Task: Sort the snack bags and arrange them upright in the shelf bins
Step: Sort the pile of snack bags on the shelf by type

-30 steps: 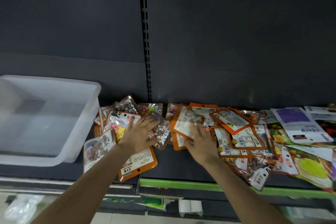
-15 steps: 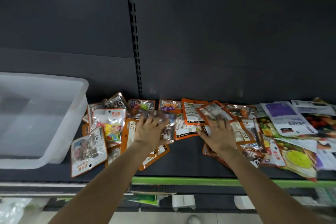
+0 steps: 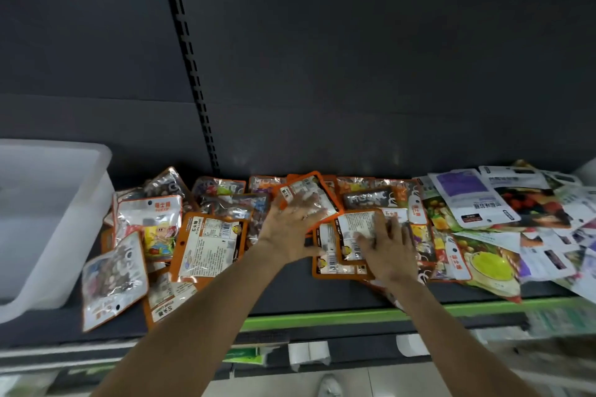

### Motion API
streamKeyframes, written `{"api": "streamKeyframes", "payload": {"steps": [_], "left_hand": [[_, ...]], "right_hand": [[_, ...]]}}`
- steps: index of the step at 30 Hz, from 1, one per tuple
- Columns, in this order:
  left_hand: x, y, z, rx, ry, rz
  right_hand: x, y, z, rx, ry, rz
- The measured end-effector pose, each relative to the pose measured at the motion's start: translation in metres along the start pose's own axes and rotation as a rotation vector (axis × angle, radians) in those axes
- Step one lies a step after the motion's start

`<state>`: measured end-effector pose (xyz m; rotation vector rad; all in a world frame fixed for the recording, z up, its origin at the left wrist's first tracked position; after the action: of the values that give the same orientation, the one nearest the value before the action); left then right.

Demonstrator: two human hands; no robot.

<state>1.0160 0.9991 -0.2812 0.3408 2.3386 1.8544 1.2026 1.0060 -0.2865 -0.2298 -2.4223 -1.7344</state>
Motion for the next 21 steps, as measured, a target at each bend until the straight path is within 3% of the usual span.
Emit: {"api": "streamKeyframes", "payload": {"steps": [3,4,6,9,10,12,15,18,21], "left_hand": [[0.034,0.012,-0.016,-0.057,0.216,-0.017],[0.043,0.017,-0.024,-0.077,0.28,-0.036],[0.049,0.028,-0.035,-0.172,0.351,-0.081],[0.014,0.039,-0.029,-0.262,0.112,-0.25],[-0.004,0.031,-0.025,-0.191,-0.003,-0.281],[-0.025,0.006,-0.022,0.002,-0.099,-0.207],[-0.013,-0.013,-0.02,0.053,-0.012,-0.033],[0.005,-0.004,-0.021,0.028,0.103,0.0],[0.007,0.013,-0.026,-0.035,0.093,-0.103]], "right_hand": [[0.056,-0.013,-0.009,0.066,0.261,-0.038],[0.074,-0.018,-0.013,0.074,0.363,0.035],[0.086,-0.023,-0.016,0.118,0.384,0.315],[0.054,0.003,-0.01,-0.062,0.329,0.353],[0.033,0.011,-0.002,-0.117,0.273,0.281],[-0.011,0.015,0.009,-0.063,0.092,0.072],[-0.036,0.003,0.017,0.031,-0.014,-0.046],[-0.004,-0.016,0.02,0.034,0.109,-0.114],[0.03,-0.019,0.004,0.075,0.26,-0.113]]}}
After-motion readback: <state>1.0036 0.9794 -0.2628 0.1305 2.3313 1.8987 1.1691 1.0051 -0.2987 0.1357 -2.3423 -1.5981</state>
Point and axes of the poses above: each hand's wrist, its own z-axis towards the middle knuckle, its own y-axis out of the back of the hand, x = y × z, the point moved 8 cm from there along z, towards the middle knuckle
